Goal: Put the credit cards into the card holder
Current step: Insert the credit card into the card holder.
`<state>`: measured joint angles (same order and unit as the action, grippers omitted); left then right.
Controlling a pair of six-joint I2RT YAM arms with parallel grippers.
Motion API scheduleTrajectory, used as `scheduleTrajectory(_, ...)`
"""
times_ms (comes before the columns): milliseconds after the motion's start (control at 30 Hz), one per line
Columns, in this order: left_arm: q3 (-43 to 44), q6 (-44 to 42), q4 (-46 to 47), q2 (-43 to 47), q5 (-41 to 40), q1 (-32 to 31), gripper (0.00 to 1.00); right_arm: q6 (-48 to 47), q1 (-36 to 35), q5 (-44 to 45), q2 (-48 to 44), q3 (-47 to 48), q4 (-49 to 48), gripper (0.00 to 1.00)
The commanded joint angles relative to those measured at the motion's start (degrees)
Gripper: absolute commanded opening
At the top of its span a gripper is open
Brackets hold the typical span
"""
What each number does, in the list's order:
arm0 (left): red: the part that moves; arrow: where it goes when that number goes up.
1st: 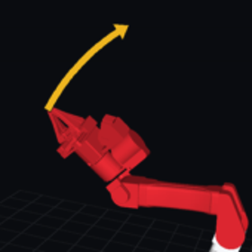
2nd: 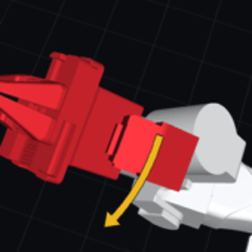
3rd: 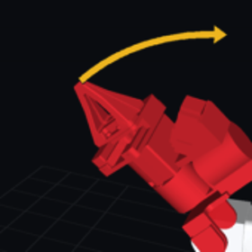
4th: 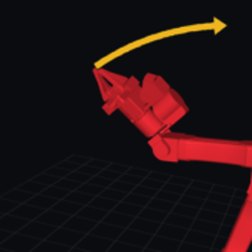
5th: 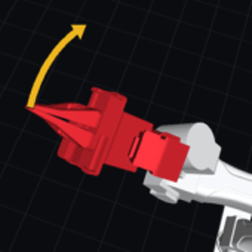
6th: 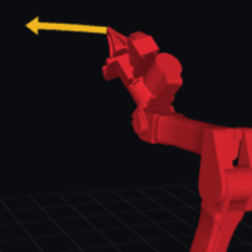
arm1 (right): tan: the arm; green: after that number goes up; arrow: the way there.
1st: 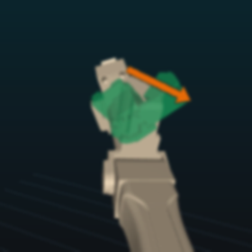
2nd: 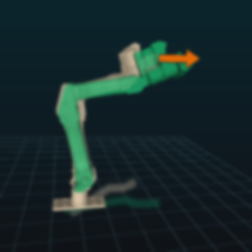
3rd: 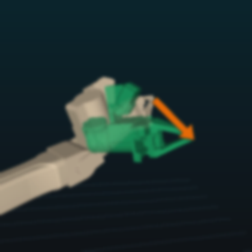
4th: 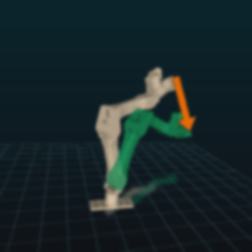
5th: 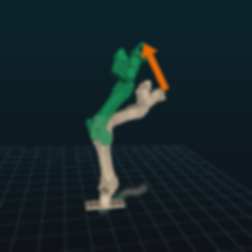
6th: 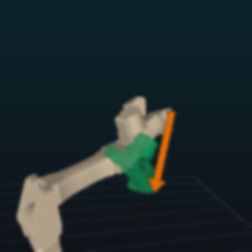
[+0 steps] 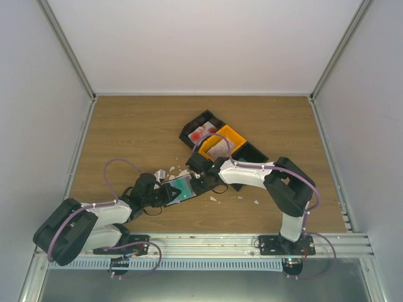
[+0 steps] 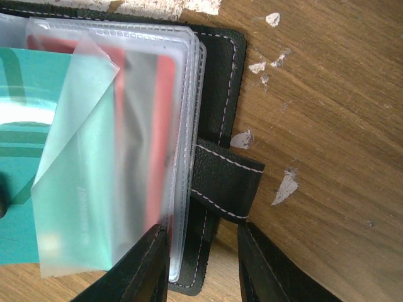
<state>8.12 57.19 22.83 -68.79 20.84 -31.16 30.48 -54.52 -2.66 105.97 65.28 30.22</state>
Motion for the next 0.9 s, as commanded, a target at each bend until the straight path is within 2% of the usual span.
scheduleTrajectory(0, 0.55, -1.10, 0.61, -1.72, -1.17, -0.35, 0.01, 0.38, -0.33, -0.12, 2.79, -0.85, 1.77, 0.32)
scheduleTrajectory(267, -0.12, 0.54, 0.06, -2.47, -4.43, -0.31, 0.00, 0.54, -0.32, -0.59, 2.72, -0.76, 2.15, 0.32)
scheduleTrajectory(433, -0.52, 1.64, 0.52, -4.00, -5.10, -0.31, 0.00, 0.53, -0.12, -3.49, 1.92, -1.62, 0.92, 0.39)
scheduleTrajectory(567, -1.91, 3.75, 0.81, -3.07, -7.03, -0.31, 0.00, 0.69, 0.43, -4.82, 1.43, -2.47, 0.45, 0.39)
scheduleTrajectory(867, -3.58, 5.86, -2.48, 2.02, -10.09, -0.31, 0.00, 0.59, 0.73, -4.66, 2.30, -2.34, 0.81, 0.29)
